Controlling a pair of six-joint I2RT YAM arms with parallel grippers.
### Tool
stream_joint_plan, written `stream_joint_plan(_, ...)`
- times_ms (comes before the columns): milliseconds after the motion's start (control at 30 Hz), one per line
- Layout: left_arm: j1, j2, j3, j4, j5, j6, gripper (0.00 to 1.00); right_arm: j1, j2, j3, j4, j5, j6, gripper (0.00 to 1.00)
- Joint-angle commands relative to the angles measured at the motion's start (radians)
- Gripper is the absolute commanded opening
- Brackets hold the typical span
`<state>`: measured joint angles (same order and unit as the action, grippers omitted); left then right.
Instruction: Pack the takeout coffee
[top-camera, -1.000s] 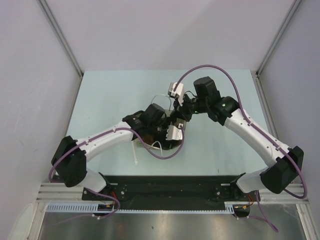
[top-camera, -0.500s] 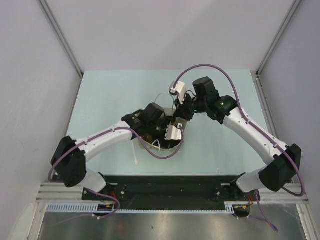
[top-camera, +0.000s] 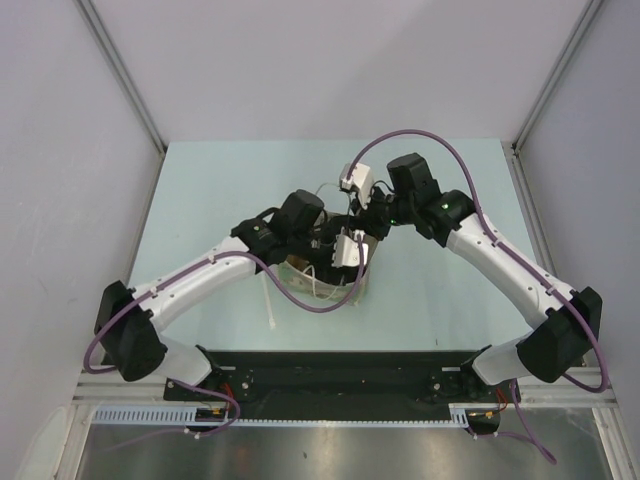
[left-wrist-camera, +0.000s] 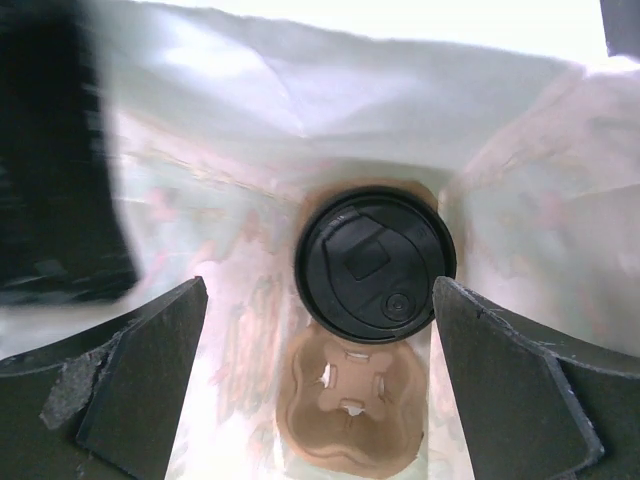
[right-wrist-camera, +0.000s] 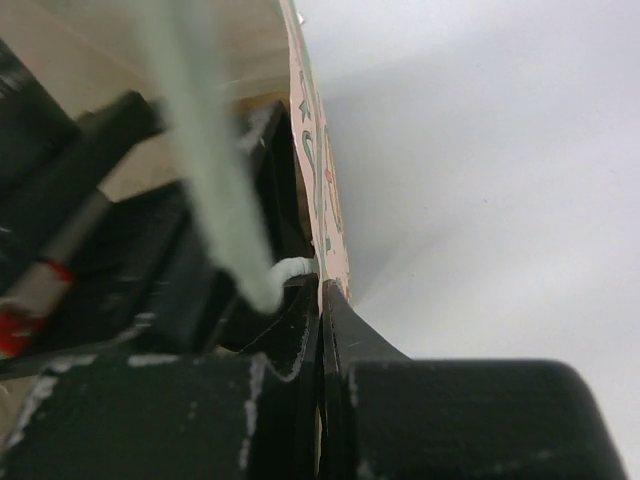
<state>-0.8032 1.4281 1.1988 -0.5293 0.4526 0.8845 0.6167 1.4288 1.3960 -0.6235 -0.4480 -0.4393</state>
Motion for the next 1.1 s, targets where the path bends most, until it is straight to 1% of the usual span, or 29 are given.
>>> stream_joint_plan(0, 0.01, -0.052, 0.085, -0.053, 0.086, -0.024, 1.0, -0.005, -0.011, 0.017, -0.041, 0.011, -0.039, 0.0)
stream_joint_plan(200, 0.061, -0.04, 0.168, -0.158, 0.155, -0.033, 0.98, -0.02, -0.016, 0.017, -0.044, -0.009, -0.059, 0.0)
stream_joint_plan(333, 0.12, -0.034, 0.24, -0.169, 0.224, -0.113, 0.97, -0.025, -0.014, 0.017, -0.048, -0.014, -0.064, 0.0)
stream_joint_plan(367, 0.13, -0.034, 0.267, -0.163, 0.236, -0.137, 0.96, -0.026, -0.014, 0.018, -0.045, -0.017, -0.065, 0.0)
stream_joint_plan(500, 0.163, -0.058, 0.297, -0.083, 0.247, -0.296, 0.96, -0.031, -0.01, 0.017, -0.047, -0.024, -0.059, 0.0)
stream_joint_plan(667, 0.18, -0.104, 0.311, -0.005, 0.225, -0.375, 0.96, -0.031, -0.002, 0.017, -0.027, -0.023, -0.053, 0.0)
stream_joint_plan(767, 0.214, -0.116, 0.326, 0.014, 0.225, -0.452, 0.96, -0.029, -0.001, 0.018, -0.025, -0.027, -0.05, 0.0)
stream_joint_plan(867, 0.269, -0.133, 0.344, 0.029, 0.232, -0.568, 0.95, -0.028, -0.004, 0.018, -0.027, -0.021, -0.042, 0.0)
stream_joint_plan(933, 0.32, -0.165, 0.343, 0.046, 0.198, -0.629, 0.93, -0.029, -0.007, 0.018, -0.025, -0.012, -0.033, 0.0)
stream_joint_plan(967, 0.341, -0.181, 0.334, 0.066, 0.169, -0.706, 0.92, -0.028, -0.008, 0.018, -0.027, -0.008, -0.027, 0.0)
stream_joint_plan(1000, 0.381, -0.225, 0.322, 0.08, 0.071, -0.743, 0.92, -0.028, -0.01, 0.017, -0.025, 0.003, -0.021, 0.0)
stream_joint_plan(1067, 0.415, -0.279, 0.264, 0.118, -0.049, -0.847, 0.9, -0.028, -0.014, 0.017, -0.019, 0.02, 0.02, 0.0)
